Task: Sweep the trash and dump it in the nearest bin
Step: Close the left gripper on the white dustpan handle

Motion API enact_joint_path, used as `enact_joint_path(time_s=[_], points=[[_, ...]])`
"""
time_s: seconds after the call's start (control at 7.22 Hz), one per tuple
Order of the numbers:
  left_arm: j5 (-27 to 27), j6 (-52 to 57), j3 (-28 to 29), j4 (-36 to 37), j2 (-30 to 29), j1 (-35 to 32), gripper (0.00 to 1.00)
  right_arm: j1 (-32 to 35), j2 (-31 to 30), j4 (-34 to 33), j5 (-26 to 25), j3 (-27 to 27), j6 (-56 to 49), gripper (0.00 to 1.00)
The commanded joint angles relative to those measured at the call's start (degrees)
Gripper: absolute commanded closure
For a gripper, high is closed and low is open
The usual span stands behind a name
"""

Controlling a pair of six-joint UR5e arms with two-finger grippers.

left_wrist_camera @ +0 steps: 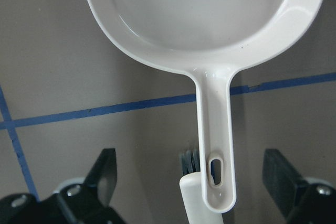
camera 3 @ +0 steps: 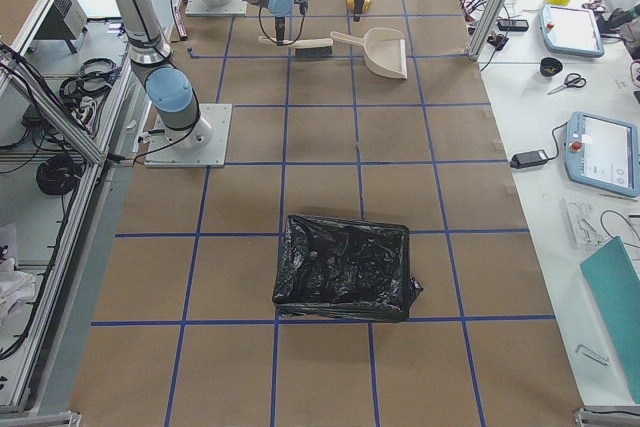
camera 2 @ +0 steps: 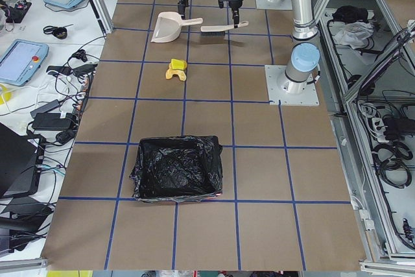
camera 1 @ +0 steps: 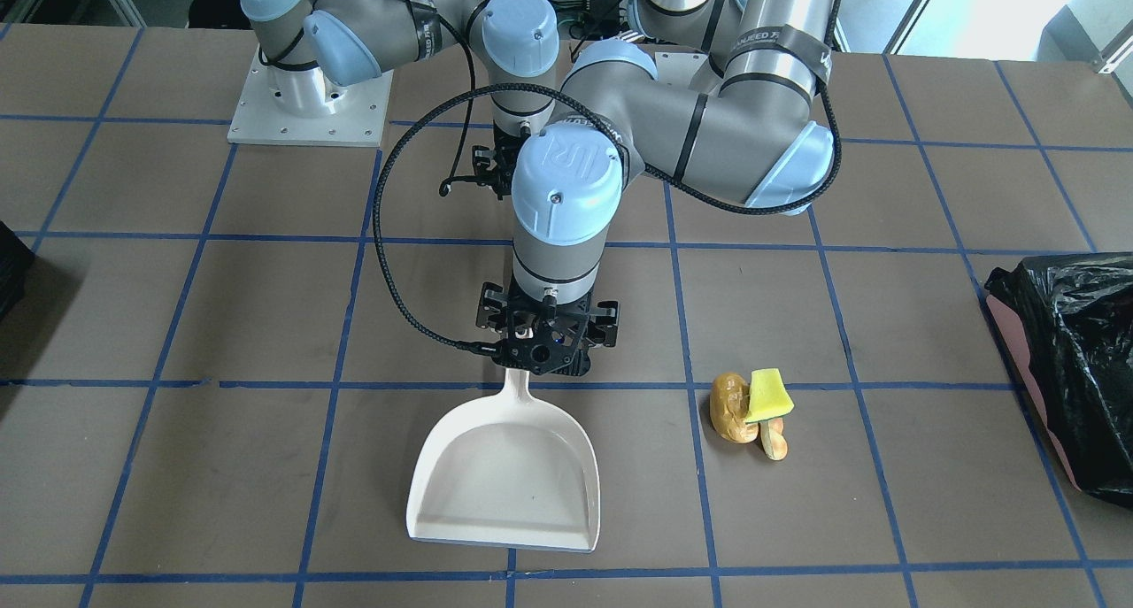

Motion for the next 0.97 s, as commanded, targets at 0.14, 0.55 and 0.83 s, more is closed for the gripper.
enact_joint_path(time_s=[0.14,0.55,0.83], points=[[0.06,-0.60,-3.03,3.00,-2.28,-2.19,0.00,0.05,0.25,1.81,0.57,0.20,-0.21,0.33],[-1.26,-1.22,-4.27,4.77,-4.13,-2.98,0.13,0.05,0.42,2.17,0.57,0.20,-0.21,0.39],[-1.35,-1.57,-4.62,4.68,-4.13,-3.68,0.23,0.05,0.51,2.69,0.57,0.29,-0.12,0.44]])
